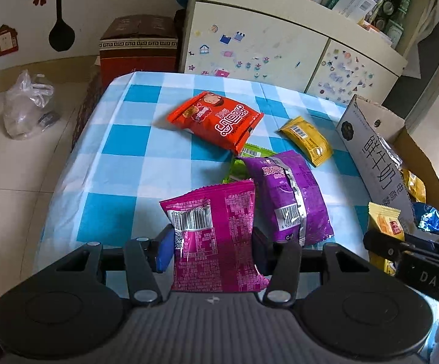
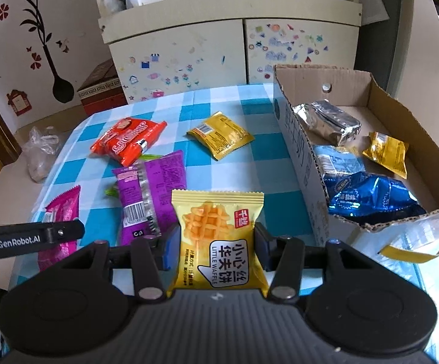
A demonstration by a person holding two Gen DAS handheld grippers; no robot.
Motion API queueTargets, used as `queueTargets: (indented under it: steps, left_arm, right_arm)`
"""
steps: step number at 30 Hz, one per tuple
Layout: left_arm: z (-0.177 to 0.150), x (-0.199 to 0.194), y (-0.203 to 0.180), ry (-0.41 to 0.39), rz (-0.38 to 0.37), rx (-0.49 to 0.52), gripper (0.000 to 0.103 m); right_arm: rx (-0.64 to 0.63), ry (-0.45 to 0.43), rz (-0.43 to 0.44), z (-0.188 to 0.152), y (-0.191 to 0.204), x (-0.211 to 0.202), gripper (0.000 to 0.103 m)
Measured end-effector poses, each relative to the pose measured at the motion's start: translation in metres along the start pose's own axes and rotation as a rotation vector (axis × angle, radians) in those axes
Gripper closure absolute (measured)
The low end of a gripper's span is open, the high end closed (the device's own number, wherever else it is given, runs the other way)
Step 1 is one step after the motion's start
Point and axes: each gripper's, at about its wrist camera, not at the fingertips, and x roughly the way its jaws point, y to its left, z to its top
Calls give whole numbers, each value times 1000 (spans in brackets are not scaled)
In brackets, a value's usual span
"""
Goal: Organize snacks
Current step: 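Carry both held packets into the cardboard box and open both grippers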
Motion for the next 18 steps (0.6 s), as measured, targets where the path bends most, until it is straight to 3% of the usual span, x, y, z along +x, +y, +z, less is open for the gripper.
queueTargets:
  steps: [9,18]
  left_arm:
    - [0,-10,-10,-55,7,39,46]
    - [12,-25,-14,-94,-4,13,46]
  right_arm:
    - [10,-107,-2,29,-20,-35,53]
    - [8,-155,3,53,-50,-55,53]
